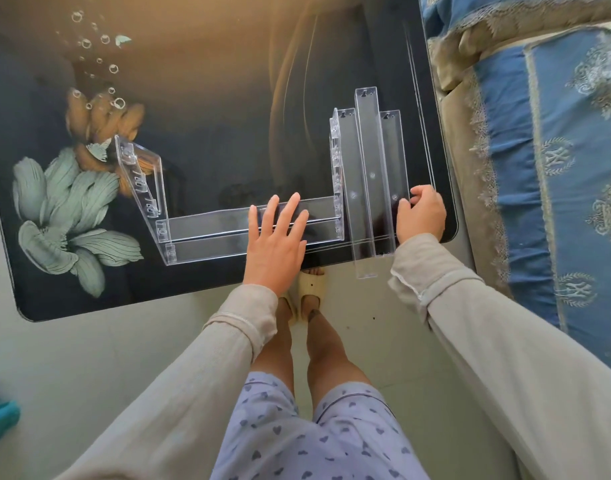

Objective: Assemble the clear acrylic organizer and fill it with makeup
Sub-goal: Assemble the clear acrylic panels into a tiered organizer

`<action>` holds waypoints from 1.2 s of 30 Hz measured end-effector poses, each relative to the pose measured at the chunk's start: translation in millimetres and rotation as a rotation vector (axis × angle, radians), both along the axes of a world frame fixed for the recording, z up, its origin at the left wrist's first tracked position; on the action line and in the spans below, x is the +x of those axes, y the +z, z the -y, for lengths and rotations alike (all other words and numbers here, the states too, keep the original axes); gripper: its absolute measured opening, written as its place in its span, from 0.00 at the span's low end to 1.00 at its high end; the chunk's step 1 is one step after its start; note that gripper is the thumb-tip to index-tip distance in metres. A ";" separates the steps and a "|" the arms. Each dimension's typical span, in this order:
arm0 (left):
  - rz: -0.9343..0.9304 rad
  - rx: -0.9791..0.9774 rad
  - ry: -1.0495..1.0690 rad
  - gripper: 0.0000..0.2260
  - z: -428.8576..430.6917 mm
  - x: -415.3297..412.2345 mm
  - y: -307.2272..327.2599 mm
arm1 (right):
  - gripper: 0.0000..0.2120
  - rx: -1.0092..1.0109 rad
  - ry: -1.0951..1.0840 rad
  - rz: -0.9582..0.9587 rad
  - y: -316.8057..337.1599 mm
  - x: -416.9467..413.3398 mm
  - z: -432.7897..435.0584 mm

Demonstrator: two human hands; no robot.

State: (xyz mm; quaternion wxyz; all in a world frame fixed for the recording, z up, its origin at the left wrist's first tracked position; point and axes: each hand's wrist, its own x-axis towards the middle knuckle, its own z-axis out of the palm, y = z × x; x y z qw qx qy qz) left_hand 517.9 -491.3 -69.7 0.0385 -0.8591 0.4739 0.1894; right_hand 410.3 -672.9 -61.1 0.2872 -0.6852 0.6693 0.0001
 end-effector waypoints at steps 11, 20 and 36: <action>-0.005 0.035 0.024 0.25 8.4 -5.0 -0.5 | 0.15 -0.029 0.091 -0.035 -5.9 -6.6 6.5; 0.002 0.053 0.030 0.27 13.6 -7.0 2.0 | 0.22 -0.080 0.246 -0.103 -6.6 -4.3 2.5; 0.008 0.024 0.000 0.27 10.0 -2.8 -1.1 | 0.20 -0.087 0.271 -0.092 -2.1 -3.6 4.2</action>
